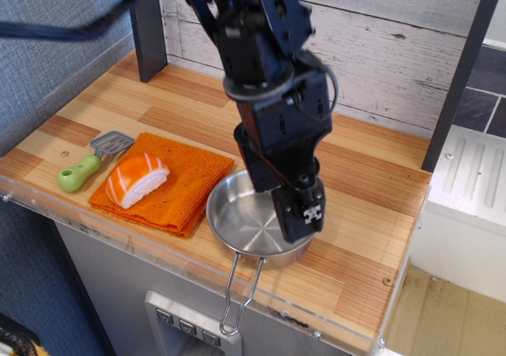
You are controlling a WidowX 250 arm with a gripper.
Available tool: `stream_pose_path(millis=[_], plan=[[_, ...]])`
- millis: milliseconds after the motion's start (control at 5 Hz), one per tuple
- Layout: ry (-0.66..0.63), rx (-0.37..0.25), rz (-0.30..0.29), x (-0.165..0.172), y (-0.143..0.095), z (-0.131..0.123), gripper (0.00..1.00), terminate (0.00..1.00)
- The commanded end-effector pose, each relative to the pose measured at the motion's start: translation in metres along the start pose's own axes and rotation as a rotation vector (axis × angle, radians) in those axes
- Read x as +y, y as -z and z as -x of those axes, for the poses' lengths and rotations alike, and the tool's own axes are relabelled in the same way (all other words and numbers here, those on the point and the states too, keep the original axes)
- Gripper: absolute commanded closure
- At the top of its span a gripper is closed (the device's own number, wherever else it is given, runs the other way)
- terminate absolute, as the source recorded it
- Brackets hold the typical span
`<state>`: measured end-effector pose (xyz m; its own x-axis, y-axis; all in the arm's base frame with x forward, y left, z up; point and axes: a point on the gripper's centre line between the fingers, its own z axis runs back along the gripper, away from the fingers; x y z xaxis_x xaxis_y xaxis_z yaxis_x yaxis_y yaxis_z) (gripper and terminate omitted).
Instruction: Scoot the pan to the right of the orange cloth.
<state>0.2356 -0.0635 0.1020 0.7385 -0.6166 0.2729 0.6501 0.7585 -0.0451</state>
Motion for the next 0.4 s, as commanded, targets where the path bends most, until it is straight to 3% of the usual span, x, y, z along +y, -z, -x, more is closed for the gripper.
stream_pose_path(millis=[0,200], plan=[[0.01,-0.034,-0.018,0.0046,-0.0109,-0.0004,0.0,0.0],[0.01,-0.034,-0.018,0.0046,-0.0109,-0.0004,0.0,1.0]])
